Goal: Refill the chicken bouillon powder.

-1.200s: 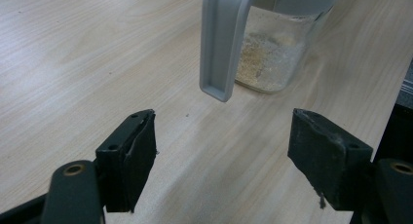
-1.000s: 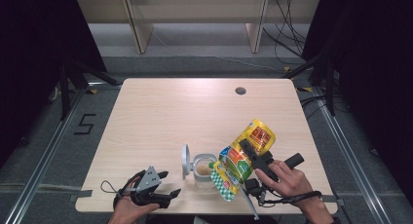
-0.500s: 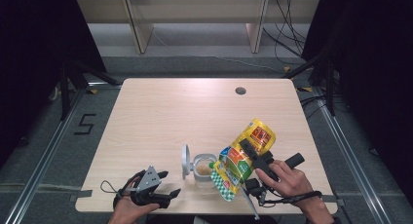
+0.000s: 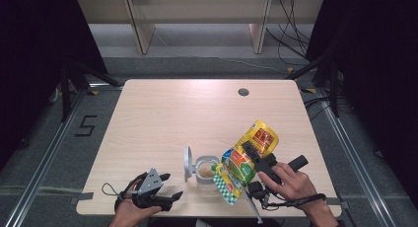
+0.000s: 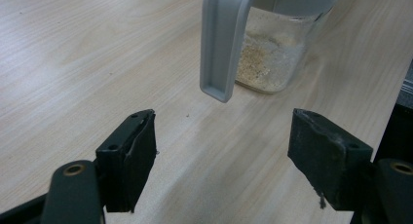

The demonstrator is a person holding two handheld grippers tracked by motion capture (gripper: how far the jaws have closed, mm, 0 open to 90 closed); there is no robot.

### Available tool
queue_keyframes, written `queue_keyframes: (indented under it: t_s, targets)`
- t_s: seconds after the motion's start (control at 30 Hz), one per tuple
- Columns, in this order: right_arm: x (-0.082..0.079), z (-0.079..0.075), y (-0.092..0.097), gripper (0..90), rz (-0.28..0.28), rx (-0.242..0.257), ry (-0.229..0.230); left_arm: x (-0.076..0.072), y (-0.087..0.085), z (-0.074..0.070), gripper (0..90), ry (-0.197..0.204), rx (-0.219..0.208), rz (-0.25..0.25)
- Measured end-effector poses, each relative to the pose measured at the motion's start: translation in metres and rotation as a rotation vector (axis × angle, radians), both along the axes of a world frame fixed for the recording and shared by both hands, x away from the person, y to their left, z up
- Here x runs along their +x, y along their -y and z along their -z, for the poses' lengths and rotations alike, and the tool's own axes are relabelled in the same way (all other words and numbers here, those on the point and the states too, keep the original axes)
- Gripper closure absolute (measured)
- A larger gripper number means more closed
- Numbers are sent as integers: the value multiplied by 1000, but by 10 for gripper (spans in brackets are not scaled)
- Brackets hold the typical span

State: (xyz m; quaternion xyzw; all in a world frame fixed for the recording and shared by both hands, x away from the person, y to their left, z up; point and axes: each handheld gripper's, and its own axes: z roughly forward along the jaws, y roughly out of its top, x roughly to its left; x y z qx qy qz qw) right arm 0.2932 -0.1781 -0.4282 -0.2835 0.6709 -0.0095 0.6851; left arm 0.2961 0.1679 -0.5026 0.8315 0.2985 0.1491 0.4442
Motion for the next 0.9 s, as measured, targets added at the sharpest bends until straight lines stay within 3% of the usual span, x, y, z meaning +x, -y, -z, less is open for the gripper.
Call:
queue_keyframes:
  t_s: [0.3, 0.5, 0.6, 0.67, 0.7, 0.73, 0.83, 0.9]
  targets:
    - [1, 1, 1, 503, 12, 9, -17, 0, 0, 0, 253, 1, -6, -3]
    - [0, 1, 0, 507, -1, 4, -7, 0, 0, 0, 253, 2, 2, -1]
    - [1, 1, 0, 508, -2, 0, -3, 0, 1, 0, 253, 0, -14, -6]
    - [0, 1, 1, 508, 3, 0, -9, 2, -1, -1, 253, 25, 21, 17]
    - [1, 0, 0, 508, 0, -2, -7, 2, -1, -1, 253, 23, 19, 16]
    - [1, 1, 0, 508, 4, 0, -11, 0, 1, 1, 253, 0, -16, -6]
    - [0, 1, 1, 509, 7, 7, -17, 2, -1, -1, 253, 24, 20, 18]
    - [1, 0, 0, 509, 1, -1, -8, 2, -1, -1, 253, 20, 15, 15]
